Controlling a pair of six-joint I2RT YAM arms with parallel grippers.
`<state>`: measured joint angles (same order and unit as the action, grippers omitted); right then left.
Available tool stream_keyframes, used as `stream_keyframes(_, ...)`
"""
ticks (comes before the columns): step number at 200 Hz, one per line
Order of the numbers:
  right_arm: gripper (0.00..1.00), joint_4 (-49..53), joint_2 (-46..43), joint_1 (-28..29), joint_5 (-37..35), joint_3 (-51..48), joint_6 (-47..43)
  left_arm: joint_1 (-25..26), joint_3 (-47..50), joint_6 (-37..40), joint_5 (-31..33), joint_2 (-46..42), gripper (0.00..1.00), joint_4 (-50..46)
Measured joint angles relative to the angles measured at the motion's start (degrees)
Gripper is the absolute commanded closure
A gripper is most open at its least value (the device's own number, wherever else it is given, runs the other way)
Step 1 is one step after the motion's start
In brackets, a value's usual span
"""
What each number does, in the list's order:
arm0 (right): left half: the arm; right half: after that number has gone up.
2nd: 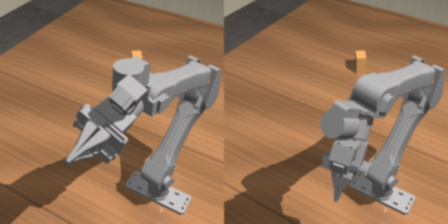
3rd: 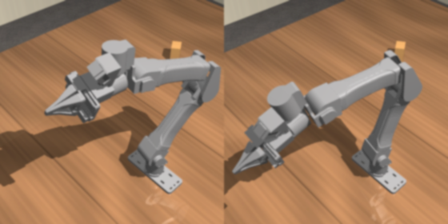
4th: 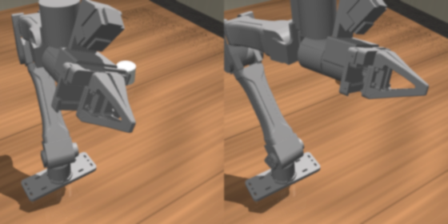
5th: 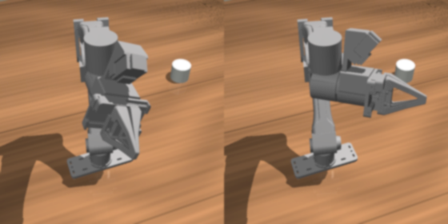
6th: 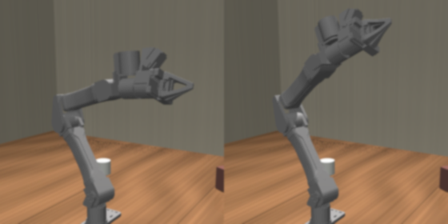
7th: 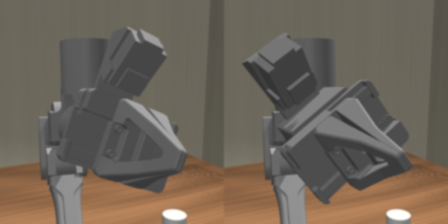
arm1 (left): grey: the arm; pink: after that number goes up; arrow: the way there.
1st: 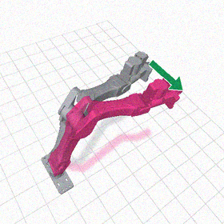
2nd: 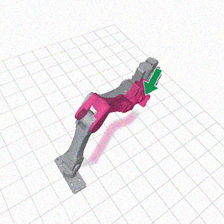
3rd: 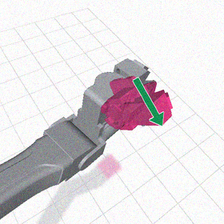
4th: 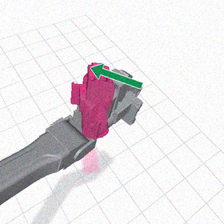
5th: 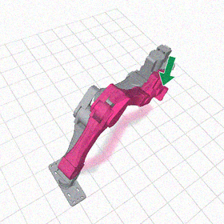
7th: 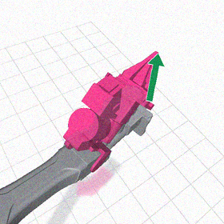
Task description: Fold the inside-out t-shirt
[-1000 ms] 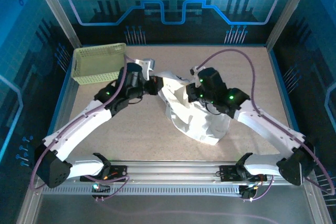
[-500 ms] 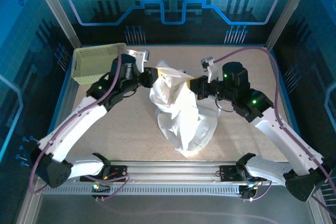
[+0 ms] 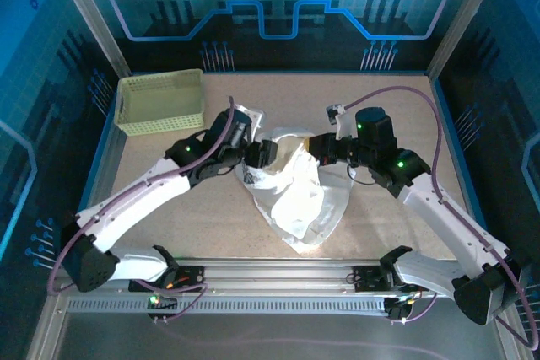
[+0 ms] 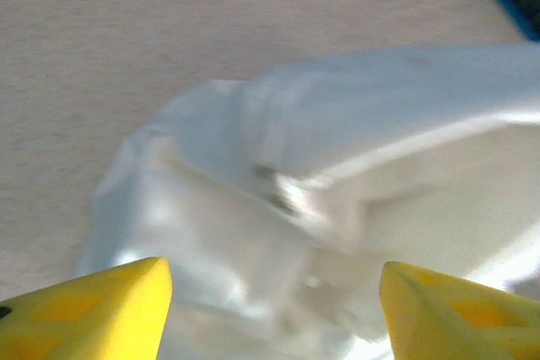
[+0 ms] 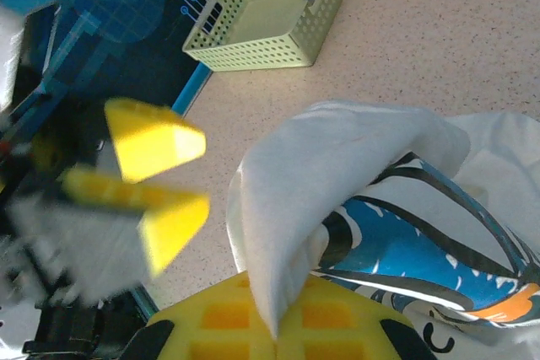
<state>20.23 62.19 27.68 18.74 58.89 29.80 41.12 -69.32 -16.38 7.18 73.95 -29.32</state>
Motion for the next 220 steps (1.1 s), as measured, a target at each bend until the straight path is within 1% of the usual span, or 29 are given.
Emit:
stream_keyframes(17, 1.00, -0.7, 0.0, 0.1, 0.3, 0.0, 0.0, 0.4, 0.3, -0.3, -1.7, -0.4, 0.33, 2.0)
stream_keyframes(47, 1.00, -1.5, -0.1, 0.9, 0.9, 0.0, 0.0, 0.1, 0.3, -1.5, -2.0, 2.3, 0.33, 3.3)
stream_keyframes(70, 1.00, -1.6, -1.0, 2.0, 1.3, -0.1, -0.2, 0.0, 0.3, -1.7, -1.8, 5.0, 0.39, 3.2)
stream_keyframes(90, 1.00, -2.2, -2.2, 2.6, 1.5, -0.3, -0.5, -0.1, 0.3, -2.5, -1.6, 6.3, 0.51, 3.1)
stream_keyframes(131, 1.00, -2.7, -3.4, 2.7, 0.9, -2.0, -1.6, -0.2, -0.3, -3.6, -1.6, 6.4, 0.91, 3.7)
stream_keyframes(150, 1.00, -2.6, -3.4, 2.7, -0.8, -2.3, -2.5, -0.7, -0.6, -4.4, -1.7, 6.1, 0.99, 4.2)
stream_keyframes(156, 1.00, -2.3, -3.3, 2.7, -2.1, -2.3, -2.8, -1.0, -0.6, -4.5, -1.9, 5.8, 1.00, 4.3)
stream_keyframes(184, 1.00, 0.8, -1.5, 1.8, -9.2, -2.2, -3.5, -2.8, -0.7, -4.7, -5.1, 2.3, 1.00, 4.4)
stream_keyframes(188, 0.98, 1.3, -1.0, 1.5, -10.3, -2.2, -3.5, -3.0, -0.7, -4.7, -5.6, 1.7, 1.00, 4.5)
stream_keyframes(204, 0.96, 2.7, 0.9, 0.9, -12.8, -2.1, -4.0, -3.5, -0.8, -4.9, -9.1, -1.6, 1.00, 5.6)
stream_keyframes(220, 0.88, 3.3, 2.0, 0.8, -12.9, -1.1, -4.2, -3.5, -1.0, -5.3, -13.0, -4.2, 1.00, 6.8)
